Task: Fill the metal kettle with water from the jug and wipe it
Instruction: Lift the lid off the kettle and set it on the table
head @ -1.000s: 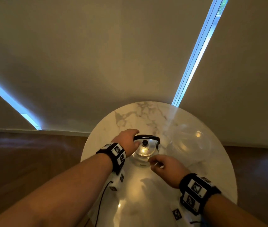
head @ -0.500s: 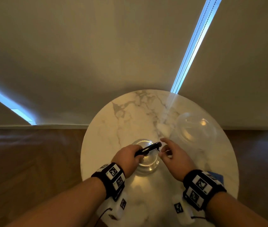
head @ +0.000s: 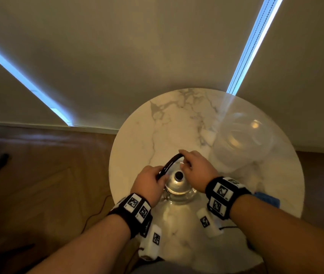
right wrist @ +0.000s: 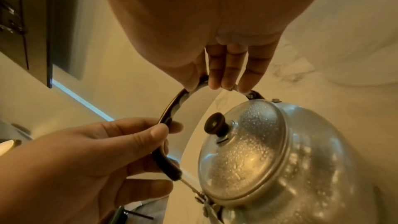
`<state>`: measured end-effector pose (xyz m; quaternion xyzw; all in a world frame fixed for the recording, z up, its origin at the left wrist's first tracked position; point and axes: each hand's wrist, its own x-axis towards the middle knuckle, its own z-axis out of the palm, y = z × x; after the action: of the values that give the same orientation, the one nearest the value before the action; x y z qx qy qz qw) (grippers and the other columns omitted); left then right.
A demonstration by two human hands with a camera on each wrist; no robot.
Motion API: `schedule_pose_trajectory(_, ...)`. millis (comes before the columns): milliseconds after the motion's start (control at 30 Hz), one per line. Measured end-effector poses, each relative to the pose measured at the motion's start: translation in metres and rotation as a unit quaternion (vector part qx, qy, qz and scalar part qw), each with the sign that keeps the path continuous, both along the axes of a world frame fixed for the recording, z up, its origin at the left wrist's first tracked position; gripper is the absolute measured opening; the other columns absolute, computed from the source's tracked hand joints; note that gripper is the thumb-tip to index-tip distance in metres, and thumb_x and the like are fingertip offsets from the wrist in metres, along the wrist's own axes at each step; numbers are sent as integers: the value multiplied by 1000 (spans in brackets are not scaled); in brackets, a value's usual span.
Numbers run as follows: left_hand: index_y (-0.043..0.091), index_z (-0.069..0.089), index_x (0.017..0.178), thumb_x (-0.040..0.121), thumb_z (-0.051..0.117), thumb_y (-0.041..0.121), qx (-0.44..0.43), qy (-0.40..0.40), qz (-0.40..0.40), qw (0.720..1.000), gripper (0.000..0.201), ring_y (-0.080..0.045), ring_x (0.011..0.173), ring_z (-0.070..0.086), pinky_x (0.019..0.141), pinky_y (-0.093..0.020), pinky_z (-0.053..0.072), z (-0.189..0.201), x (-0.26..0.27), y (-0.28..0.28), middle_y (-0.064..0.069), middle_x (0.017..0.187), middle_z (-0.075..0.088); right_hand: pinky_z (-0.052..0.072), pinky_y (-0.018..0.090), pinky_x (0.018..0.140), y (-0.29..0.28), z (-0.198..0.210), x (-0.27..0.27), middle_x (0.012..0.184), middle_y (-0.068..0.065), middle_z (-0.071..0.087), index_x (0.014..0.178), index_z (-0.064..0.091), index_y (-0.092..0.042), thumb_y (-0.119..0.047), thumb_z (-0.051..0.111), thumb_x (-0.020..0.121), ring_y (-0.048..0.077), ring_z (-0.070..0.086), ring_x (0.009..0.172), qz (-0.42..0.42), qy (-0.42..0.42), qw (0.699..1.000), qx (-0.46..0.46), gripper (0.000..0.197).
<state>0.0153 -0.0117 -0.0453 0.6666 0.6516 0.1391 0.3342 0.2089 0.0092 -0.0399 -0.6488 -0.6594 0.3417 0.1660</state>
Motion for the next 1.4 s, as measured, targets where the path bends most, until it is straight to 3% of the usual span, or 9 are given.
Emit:
schedule_pose_trajectory(133,38,50,144,98,63,28,1,-9,-13,1000,49,-16,100,65,92,-32,52,0,-1,12,2,118,62,49,40,99,17,-3,-8,133,3,52,153,36,-26,-18,49,99,23,51,120,47,-66,997,-7,56)
schedule_pose_trajectory(233,45,43,148,101,58,25,-14,-3,-27,1000,53,-17,108,60,90,-26,44,-4,-7,20,2,119,61,48,40,100,29,-3,-13,138,2,49,154,32,-26,-13,58,94,24,45,125,82,-114,989,-41,67)
schedule_pose_trajectory(367,37,46,148,103,53,26,-44,-2,-43,998,47,-22,112,60,87,-24,39,-14,-14,30,-4,121,63,46,39,103,41,-4,-20,141,3,48,153,35,-23,-14,61,93,25,44,126,117,-167,977,-59,66)
schedule_pose_trajectory(467,28,51,143,101,54,28,-50,10,-65,997,42,-25,110,63,87,-28,45,-18,-18,38,-7,127,61,43,37,104,40,-1,-20,141,4,50,151,40,-22,-20,53,99,25,46,125,124,-174,976,-52,54)
schedule_pose_trajectory(667,35,31,152,64,72,66,9,38,-207,978,101,-19,133,45,104,-43,50,-32,-19,51,9,148,40,47,28,84,-3,8,-15,120,-8,55,127,59,-31,-42,63,89,15,56,106,37,-136,990,-25,40)
schedule_pose_trajectory(767,39,26,150,46,67,82,9,56,-240,969,119,-22,139,32,107,-43,47,-28,-13,50,4,152,30,45,26,77,-13,1,-26,115,-7,55,114,63,-29,-37,66,83,18,58,101,29,-155,987,-31,33)
schedule_pose_trajectory(1000,31,36,146,47,72,83,6,103,-256,961,117,-21,134,36,101,-40,49,-35,-13,50,2,144,35,43,27,72,-14,-10,-43,114,3,59,106,67,-17,-24,58,94,24,61,91,-36,-158,987,-8,17)
schedule_pose_trajectory(1233,27,43,138,48,69,74,10,82,-235,968,105,-23,126,44,97,-38,50,-38,-11,49,2,134,42,49,30,75,-24,4,-47,112,2,63,105,69,-15,-13,62,87,24,61,93,-56,-138,988,48,19)
schedule_pose_trajectory(1400,26,42,140,46,71,85,29,79,-241,967,114,-23,125,43,101,-42,49,-46,-17,50,1,137,42,44,24,70,-46,9,-25,104,-6,57,100,67,-22,-18,66,80,15,56,85,-126,-135,981,58,20)
